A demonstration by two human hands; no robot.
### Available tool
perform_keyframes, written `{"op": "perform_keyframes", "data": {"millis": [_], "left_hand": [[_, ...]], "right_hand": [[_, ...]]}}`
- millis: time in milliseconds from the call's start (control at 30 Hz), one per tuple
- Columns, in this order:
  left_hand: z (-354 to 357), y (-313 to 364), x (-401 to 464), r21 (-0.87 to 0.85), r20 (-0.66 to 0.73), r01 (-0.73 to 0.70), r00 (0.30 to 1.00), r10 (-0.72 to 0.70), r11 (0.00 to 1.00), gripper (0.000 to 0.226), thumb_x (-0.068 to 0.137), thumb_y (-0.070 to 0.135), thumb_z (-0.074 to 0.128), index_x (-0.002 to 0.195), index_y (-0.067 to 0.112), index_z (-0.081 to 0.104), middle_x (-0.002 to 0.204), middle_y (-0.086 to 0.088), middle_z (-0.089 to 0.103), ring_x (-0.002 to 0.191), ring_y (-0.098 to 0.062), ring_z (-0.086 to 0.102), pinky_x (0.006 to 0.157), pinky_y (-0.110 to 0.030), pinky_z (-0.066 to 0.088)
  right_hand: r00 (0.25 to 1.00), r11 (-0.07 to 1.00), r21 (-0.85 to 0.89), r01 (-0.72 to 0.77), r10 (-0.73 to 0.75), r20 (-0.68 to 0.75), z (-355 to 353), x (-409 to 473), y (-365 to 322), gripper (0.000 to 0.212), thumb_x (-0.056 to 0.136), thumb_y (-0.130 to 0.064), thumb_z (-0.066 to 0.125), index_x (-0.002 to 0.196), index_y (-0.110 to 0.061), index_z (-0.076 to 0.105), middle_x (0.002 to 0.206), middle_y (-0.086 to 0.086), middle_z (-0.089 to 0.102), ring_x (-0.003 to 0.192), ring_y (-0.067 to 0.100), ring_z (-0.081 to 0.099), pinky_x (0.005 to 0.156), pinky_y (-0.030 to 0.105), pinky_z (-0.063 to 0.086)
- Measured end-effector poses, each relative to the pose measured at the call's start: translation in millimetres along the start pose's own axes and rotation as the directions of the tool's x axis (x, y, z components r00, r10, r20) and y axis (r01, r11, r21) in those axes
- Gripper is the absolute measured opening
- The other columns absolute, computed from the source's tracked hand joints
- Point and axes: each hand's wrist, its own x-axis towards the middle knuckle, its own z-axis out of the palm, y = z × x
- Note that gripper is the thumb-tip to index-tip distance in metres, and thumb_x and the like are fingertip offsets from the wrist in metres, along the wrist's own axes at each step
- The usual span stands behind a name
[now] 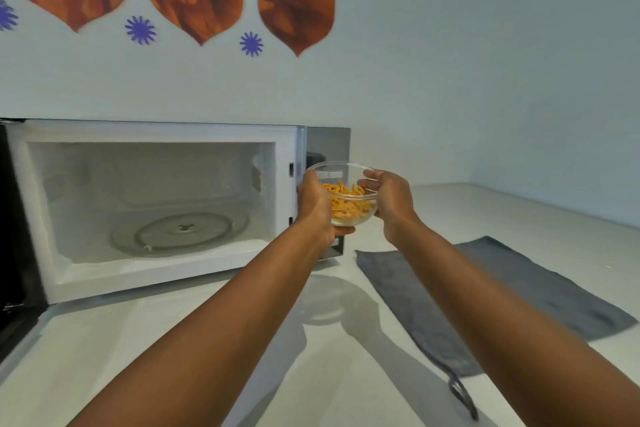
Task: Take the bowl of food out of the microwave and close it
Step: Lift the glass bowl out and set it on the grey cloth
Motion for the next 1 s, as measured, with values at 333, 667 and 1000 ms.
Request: {"op": "perform_keyframes", "data": {"millis": [333, 667, 1000], "left_hand": [[71.9, -56.6, 6.1, 0.095, 0.129, 0.083, 0.987, -0.095, 0.992, 0.049, 0.098, 0.044, 0.020, 0.129, 0.015, 0.044, 0.114, -0.012, 0.060, 0.080, -0.023, 0.055, 0.080, -0.039, 0.043], [104.6, -115.6, 33.2, 0.061, 0.200, 0.203, 0.957, -0.211, 0.977, 0.047, 0.100, 0.034, 0.025, 0.130, 0.004, 0.046, 0.133, -0.019, 0.053, 0.118, -0.033, 0.053, 0.089, -0.039, 0.046], [114.9, -159.9, 52.8, 0.133, 0.214, 0.210, 0.948, -0.235, 0.969, 0.037, 0.101, 0.021, 0.025, 0.111, 0.003, 0.056, 0.082, -0.006, 0.060, 0.075, -0.017, 0.058, 0.074, -0.029, 0.049]], "right_hand": [[0.967, 0.995, -0.096, -0.034, 0.008, -0.255, -96.0, 20.0, 22.1, 0.034, 0.086, -0.014, 0.033, 0.097, -0.014, 0.065, 0.098, 0.007, 0.069, 0.097, 0.024, 0.063, 0.093, 0.041, 0.049], [0.923, 0.990, -0.120, -0.076, 0.025, -0.384, -154.9, 34.1, 63.8, 0.036, 0.089, -0.014, 0.030, 0.098, -0.011, 0.065, 0.104, 0.013, 0.069, 0.094, 0.023, 0.061, 0.091, 0.040, 0.048], [0.938, 0.952, -0.272, -0.138, 0.037, -0.345, -183.9, 48.6, 100.5, 0.038, 0.092, -0.011, 0.028, 0.111, -0.006, 0.060, 0.116, 0.018, 0.065, 0.113, 0.031, 0.057, 0.104, 0.047, 0.040]]}}
